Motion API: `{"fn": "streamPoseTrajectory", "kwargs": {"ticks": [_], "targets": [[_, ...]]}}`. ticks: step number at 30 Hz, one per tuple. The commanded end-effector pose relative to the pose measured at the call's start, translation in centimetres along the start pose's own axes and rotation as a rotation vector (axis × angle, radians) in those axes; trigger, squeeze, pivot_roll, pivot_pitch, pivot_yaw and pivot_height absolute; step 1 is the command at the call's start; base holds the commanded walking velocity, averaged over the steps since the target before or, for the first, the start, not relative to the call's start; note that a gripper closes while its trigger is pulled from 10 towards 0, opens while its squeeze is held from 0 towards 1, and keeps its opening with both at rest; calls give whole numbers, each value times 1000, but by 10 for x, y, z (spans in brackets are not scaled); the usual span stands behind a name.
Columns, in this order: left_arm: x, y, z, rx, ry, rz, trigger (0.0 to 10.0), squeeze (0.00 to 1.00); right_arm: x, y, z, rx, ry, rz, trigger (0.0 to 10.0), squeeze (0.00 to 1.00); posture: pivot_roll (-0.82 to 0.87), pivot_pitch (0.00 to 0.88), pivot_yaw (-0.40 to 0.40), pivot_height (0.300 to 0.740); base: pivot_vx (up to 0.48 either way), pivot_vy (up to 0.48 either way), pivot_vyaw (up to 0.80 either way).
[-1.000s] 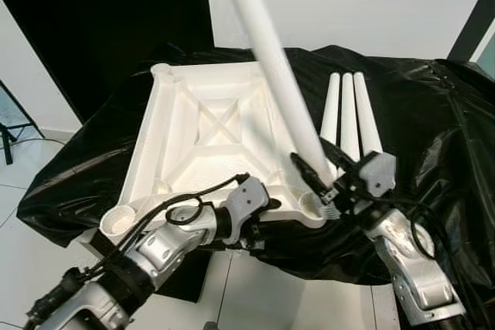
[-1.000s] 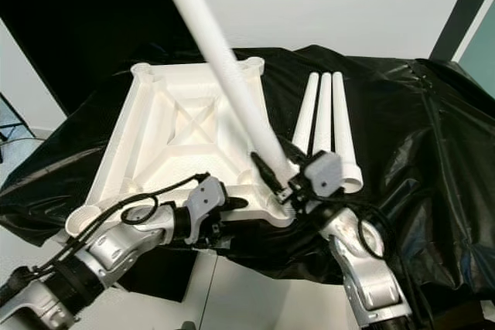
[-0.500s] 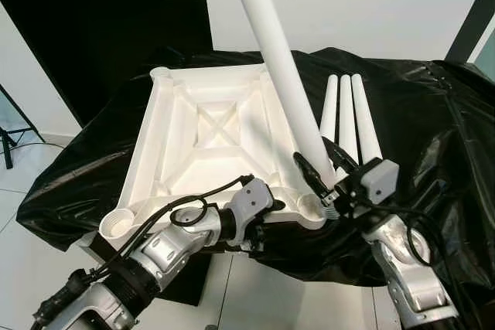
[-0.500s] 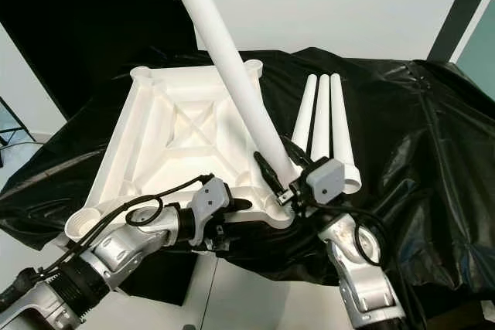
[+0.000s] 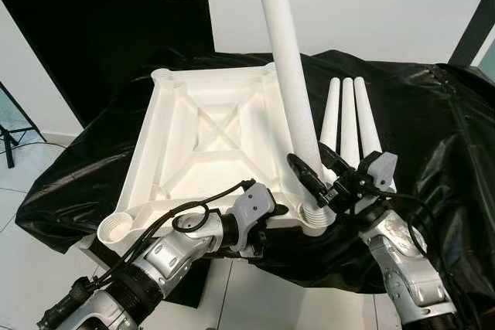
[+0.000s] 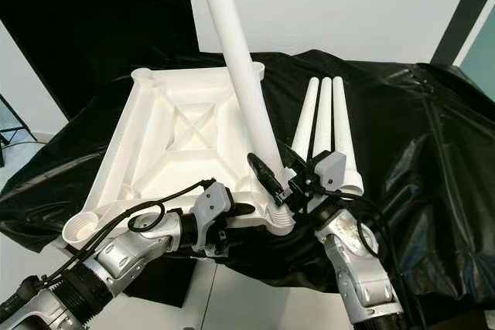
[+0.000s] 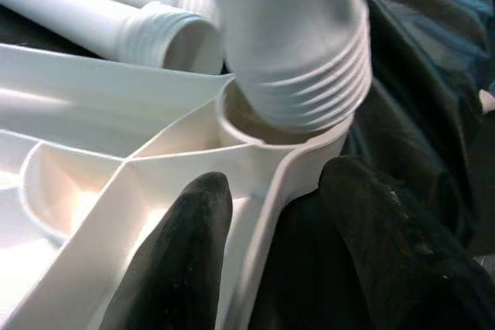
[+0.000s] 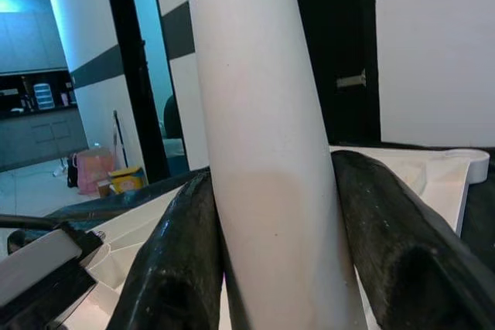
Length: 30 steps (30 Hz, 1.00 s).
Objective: Building children table
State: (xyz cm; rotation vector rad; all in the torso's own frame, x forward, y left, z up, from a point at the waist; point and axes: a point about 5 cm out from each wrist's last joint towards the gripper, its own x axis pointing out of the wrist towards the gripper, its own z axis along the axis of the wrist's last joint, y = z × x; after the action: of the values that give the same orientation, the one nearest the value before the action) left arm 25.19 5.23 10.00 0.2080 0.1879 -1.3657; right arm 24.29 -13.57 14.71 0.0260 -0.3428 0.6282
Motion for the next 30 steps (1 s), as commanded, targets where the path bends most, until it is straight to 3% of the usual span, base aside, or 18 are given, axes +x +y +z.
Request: {"fn": "streamPoseTrajectory", "kwargs": {"ticks": [1,6,11,15,24,28,30], "targets": [[-3,-6,-2,3,14,-142,10000,0,-34,-8,-36,25,217,-84,10000,0,195,0,27,740,0,0,0],[-2,-5,-2,10,16,-154,10000,0,-41,-10,-44,44,233,-136,10000,0,174,0,44,740,0,0,0],[0,-3,1,19,13,-157,10000,0,-47,-15,-53,171,216,-296,10000,0,168,0,50,740,0,0,0],[0,-3,1,20,12,-156,10000,0,-49,-16,-57,174,221,-350,10000,0,169,0,49,740,0,0,0],[0,-4,1,17,5,-150,10000,0,-39,-16,-56,78,217,-291,10000,0,180,0,40,740,0,0,0],[0,-4,1,13,1,-142,10000,0,-46,-20,-58,18,241,-286,10000,0,188,0,34,740,0,0,0],[-1,-5,0,11,0,-137,10000,0,-53,-14,-59,-27,269,-228,10000,0,191,0,32,740,0,0,0]]}}
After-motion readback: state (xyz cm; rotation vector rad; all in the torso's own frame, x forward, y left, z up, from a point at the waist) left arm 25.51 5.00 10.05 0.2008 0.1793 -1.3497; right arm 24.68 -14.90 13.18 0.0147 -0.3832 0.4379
